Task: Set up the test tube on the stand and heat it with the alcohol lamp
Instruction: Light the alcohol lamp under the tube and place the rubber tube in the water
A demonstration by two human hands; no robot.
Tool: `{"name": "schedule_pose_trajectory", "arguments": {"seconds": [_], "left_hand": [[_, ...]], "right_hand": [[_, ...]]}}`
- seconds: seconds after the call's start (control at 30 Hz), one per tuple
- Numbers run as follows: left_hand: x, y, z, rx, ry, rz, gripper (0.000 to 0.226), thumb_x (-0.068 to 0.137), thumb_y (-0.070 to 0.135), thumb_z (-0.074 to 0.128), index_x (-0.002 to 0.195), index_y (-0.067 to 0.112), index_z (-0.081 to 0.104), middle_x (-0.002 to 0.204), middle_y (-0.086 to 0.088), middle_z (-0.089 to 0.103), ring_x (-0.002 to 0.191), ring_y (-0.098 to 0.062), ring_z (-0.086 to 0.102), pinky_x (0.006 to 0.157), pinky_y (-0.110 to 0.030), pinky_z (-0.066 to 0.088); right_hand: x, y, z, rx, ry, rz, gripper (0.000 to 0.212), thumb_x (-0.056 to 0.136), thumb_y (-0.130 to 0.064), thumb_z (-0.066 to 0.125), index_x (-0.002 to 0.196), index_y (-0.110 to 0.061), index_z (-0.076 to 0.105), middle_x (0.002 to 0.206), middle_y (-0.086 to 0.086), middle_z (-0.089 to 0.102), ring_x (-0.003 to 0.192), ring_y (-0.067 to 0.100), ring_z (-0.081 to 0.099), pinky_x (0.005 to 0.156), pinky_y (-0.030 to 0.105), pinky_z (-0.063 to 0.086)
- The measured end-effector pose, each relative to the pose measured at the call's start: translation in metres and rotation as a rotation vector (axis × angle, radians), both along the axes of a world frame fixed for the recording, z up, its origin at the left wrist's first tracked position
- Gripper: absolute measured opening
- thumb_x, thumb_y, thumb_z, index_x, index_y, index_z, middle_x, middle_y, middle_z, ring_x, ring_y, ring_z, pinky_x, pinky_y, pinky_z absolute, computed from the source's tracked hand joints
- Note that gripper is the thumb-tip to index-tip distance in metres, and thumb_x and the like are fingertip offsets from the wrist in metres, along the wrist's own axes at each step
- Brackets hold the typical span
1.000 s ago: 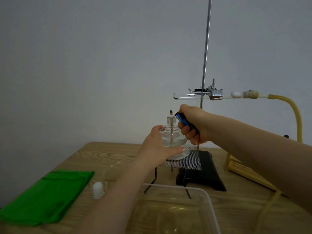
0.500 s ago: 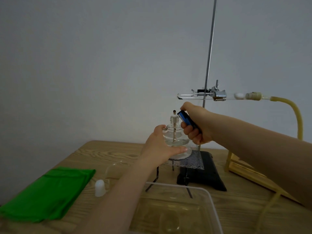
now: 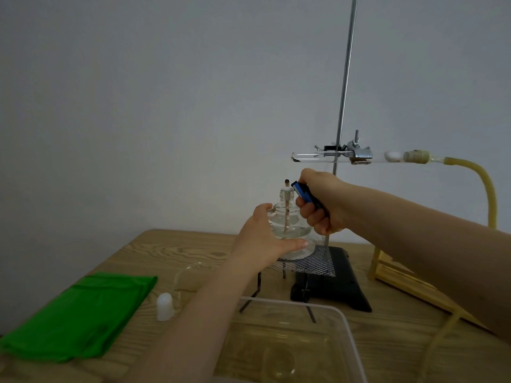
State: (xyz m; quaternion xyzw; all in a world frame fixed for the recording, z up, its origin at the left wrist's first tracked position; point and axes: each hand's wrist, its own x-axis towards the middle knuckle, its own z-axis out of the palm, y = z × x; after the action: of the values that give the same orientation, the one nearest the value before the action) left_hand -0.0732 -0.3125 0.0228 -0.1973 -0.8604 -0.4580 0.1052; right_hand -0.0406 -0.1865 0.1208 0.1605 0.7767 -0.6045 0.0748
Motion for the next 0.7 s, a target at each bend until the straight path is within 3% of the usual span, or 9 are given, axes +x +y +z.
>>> {"name": "schedule_pose_trajectory", "arguments": {"seconds": [0.4,0.7], "left_hand": [[-0.0004,0.0012,0.0001,0.010,0.001,-0.002,0.105,0.057,0.052,0.083,0.141,0.026,0.026,0.141,0.004,0.042,0.123,-0.016,0.046,0.095,-0.030,0.041],[0.0001,0.0021,0.0007,0.008,0.010,0.010,0.104,0.058,0.052,0.082,0.142,0.026,0.026,0.141,0.004,0.042,0.122,-0.014,0.045,0.088,-0.024,0.036]], "right_hand": [[0.0000,0.0016,-0.0028,-0.044,-0.026,0.024,0.038,0.085,-0.044,0.039,0.064,-0.014,0.045,0.044,-0.003,0.037,0.036,0.009,0.026,0.036,0.015,0.023],[0.0005,0.0040,-0.0024,-0.050,-0.028,0.023,0.038,0.084,-0.044,0.041,0.063,-0.013,0.045,0.045,-0.003,0.037,0.038,0.009,0.025,0.036,0.016,0.022]]}}
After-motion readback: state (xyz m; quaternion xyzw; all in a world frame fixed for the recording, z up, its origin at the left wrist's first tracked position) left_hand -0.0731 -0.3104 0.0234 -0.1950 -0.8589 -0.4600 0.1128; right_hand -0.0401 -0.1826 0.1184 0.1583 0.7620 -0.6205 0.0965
